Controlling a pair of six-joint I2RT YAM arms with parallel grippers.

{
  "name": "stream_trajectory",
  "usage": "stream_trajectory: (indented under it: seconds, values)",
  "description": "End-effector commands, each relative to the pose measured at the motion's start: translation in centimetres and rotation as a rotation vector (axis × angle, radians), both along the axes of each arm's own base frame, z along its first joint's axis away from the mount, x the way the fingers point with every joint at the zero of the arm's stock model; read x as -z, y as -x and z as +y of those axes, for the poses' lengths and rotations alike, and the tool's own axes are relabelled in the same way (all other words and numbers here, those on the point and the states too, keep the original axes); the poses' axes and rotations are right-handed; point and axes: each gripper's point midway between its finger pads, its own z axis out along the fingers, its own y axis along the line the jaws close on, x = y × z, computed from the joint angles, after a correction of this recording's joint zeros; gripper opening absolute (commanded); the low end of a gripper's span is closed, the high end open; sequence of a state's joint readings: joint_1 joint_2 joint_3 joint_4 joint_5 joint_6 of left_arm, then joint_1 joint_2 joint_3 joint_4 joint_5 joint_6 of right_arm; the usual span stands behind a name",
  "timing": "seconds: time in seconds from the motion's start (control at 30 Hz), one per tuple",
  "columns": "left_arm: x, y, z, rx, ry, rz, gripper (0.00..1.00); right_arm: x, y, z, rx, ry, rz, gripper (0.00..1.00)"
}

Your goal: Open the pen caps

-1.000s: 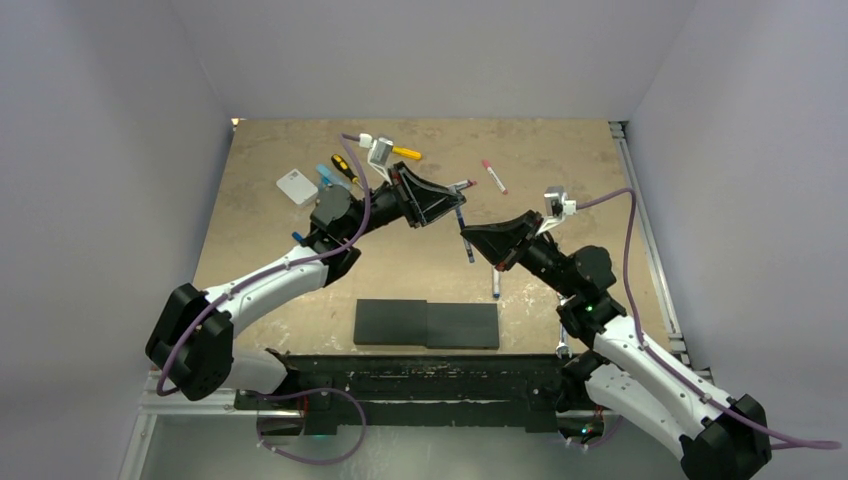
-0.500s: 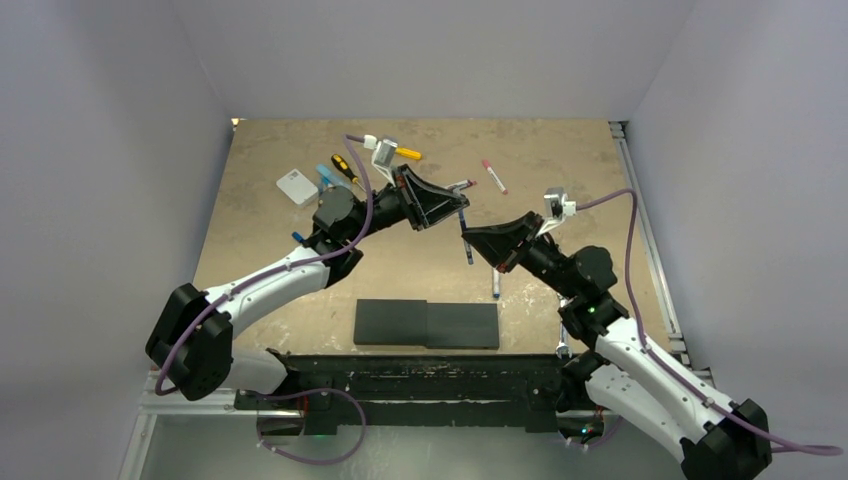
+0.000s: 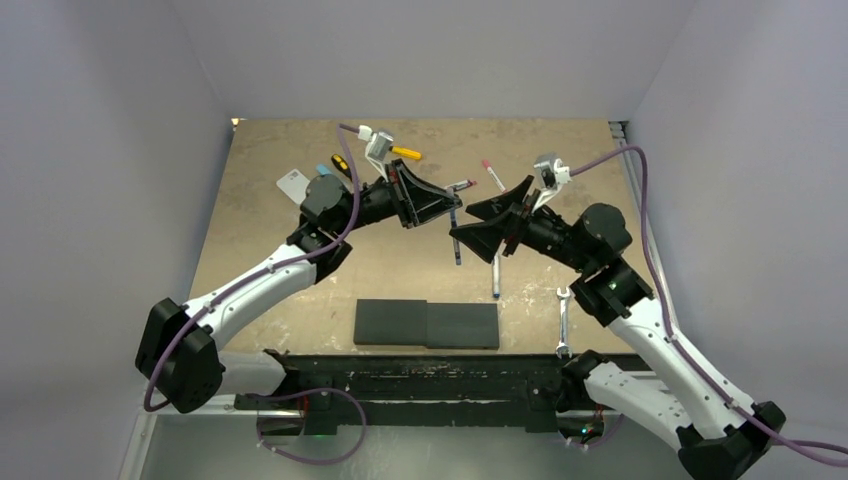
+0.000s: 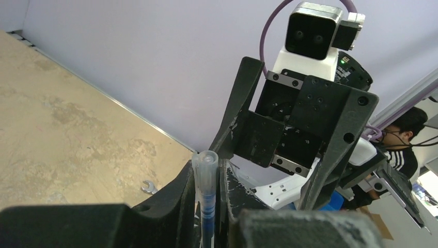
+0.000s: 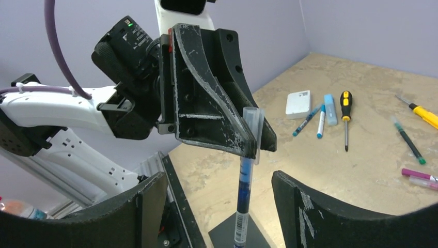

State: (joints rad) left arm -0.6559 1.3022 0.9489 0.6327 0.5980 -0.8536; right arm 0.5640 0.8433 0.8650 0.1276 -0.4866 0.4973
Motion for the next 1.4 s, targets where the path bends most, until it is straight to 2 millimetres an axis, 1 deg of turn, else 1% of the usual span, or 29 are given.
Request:
stream_trajectory:
  seconds: [0.0,0.1,0.2,0.33,0.37,0.4,0.6,0.67,0.7,0.73,0.77,0.8,0.83,0.87,0.93,1.03,1.13,1.17,1.2,1.3,1.37]
  values:
    - [-3.7,1.9,0.8,0.074,0.054,-0.096,0.00,0.1,0.8,0.5,-0.057,0.059,-0.001,0.76]
    - [-4.4,2.4,0.9,0.093,0.079,-0.099,0.00,0.1,0.4,0.7,-0.055,0.060,0.006,0.73]
    - [-4.8,2.6,1.0,0.099,0.094,-0.104,0.00,0.1,0.5,1.1,-0.083,0.056,0.007,0.68]
    - [-5.2,2.7,1.2,0.096,0.108,-0.104,0.00,0.0,0.9,1.7,-0.131,0.031,0.017,0.56]
    - [-5.2,2.7,1.2,0.093,0.110,-0.102,0.00,0.2,0.9,1.9,-0.141,0.027,0.026,0.51]
    - [-5.3,2.8,1.2,0.094,0.112,-0.101,0.00,0.4,0.8,2.0,-0.145,0.027,0.036,0.44]
    - [-5.1,2.5,1.2,0.080,0.115,-0.092,0.00,0.6,1.5,2.6,-0.205,-0.006,0.052,0.18]
    - [-5.0,2.2,1.2,0.070,0.115,-0.087,0.00,0.7,1.6,2.6,-0.209,-0.010,0.055,0.05]
    - [-4.8,2.1,1.2,0.063,0.112,-0.080,0.00,0.7,1.6,2.6,-0.210,-0.012,0.057,0.00]
    - [-4.6,1.9,1.1,0.056,0.106,-0.074,0.00,0.8,1.5,2.6,-0.205,-0.014,0.058,0.00]
    - [-4.5,1.8,1.1,0.053,0.101,-0.073,0.04,0.8,1.5,2.6,-0.201,-0.015,0.059,0.00]
    - [-4.4,1.7,1.1,0.051,0.098,-0.072,0.15,0.8,1.5,2.5,-0.197,-0.016,0.058,0.00]
    - [-4.2,1.7,1.1,0.052,0.096,-0.070,0.21,0.8,1.3,2.5,-0.187,-0.018,0.058,0.00]
    - [-4.1,1.8,1.1,0.054,0.095,-0.070,0.25,0.7,1.3,2.4,-0.180,-0.020,0.057,0.00]
    - [-4.0,1.9,1.1,0.059,0.095,-0.068,0.27,0.7,1.2,2.3,-0.174,-0.021,0.056,0.00]
    - [-3.9,2.0,1.0,0.066,0.094,-0.065,0.26,0.9,0.9,2.4,-0.164,-0.018,0.062,0.00]
    - [-4.0,2.2,1.0,0.079,0.094,-0.067,0.20,1.1,0.7,2.4,-0.159,-0.017,0.070,0.00]
    - [-3.9,2.3,1.0,0.082,0.092,-0.067,0.20,1.2,0.7,2.4,-0.155,-0.018,0.072,0.00]
    - [-3.9,2.3,0.9,0.086,0.091,-0.067,0.21,1.2,0.6,2.4,-0.149,-0.020,0.074,0.00]
    - [-3.7,2.6,0.9,0.100,0.085,-0.065,0.30,1.2,0.3,2.3,-0.131,-0.026,0.077,0.00]
    - [-3.4,2.8,0.8,0.105,0.082,-0.065,0.33,1.3,0.2,2.2,-0.123,-0.030,0.081,0.00]
